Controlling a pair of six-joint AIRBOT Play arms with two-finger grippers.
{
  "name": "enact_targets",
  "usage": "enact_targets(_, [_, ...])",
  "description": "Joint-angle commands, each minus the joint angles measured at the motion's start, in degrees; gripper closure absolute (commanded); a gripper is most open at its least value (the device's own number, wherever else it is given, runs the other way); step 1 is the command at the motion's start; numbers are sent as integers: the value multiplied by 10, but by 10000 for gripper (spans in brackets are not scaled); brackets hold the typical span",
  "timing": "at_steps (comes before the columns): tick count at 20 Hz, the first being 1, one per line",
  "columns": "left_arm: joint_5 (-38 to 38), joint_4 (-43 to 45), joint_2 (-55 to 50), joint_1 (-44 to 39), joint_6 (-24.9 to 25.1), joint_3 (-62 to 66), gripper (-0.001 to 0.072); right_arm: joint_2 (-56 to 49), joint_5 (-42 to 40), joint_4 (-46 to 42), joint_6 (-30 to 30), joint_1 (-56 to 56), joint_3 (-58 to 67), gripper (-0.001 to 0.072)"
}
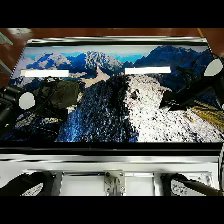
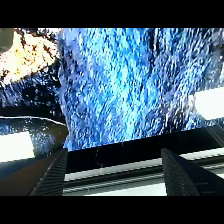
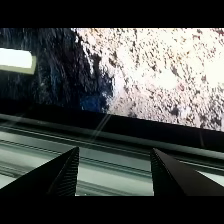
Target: Fold the shirts.
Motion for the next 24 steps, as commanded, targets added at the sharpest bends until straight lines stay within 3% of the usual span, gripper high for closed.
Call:
enact_targets(1, [0, 0, 0, 0, 0, 0, 11, 0, 0, 0, 0, 0, 0, 135])
enact_targets(15, [0, 0, 0, 0, 0, 0, 10, 0, 0, 0, 0, 0, 0, 135])
enact_targets(24, [68, -14, -17, 1, 15, -1, 12, 0, -126, 7, 0, 0, 0, 136])
